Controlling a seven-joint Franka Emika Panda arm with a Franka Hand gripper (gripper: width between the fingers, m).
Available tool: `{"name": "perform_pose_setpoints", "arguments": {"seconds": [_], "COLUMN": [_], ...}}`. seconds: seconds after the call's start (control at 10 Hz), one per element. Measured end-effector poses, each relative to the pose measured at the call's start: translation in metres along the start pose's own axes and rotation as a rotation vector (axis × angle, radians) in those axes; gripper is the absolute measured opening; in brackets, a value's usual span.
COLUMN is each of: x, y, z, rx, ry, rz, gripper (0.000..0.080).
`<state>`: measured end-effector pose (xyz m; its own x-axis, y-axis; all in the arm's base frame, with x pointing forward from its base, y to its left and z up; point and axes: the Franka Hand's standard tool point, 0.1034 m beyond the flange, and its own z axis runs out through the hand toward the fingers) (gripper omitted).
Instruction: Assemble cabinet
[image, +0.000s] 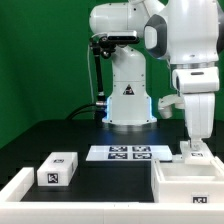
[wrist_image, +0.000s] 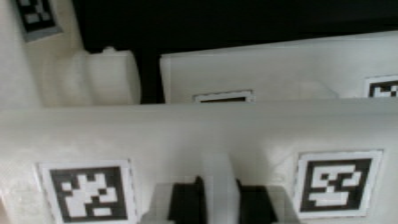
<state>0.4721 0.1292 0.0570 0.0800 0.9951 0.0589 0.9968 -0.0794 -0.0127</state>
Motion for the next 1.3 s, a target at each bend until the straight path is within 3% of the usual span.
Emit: {"name": "perform_pose_setpoints", "arguments": {"seconds": [0.2,0.6,1.2,1.3], "x": [0.001,0.001,0.001,0.002], "y": [0.008,0.058,0.06,0.068], "z": [0.0,-0.002,-0.002,-0.004], "rx": [-0.006,0.011,0.01,0.024], "ry": [0.005,0.001,0.002,-0.004], "rz": [-0.02,0.006,0.009,0.012], "gripper": [0.0063,0.0063,0.0064,0.0064]}}
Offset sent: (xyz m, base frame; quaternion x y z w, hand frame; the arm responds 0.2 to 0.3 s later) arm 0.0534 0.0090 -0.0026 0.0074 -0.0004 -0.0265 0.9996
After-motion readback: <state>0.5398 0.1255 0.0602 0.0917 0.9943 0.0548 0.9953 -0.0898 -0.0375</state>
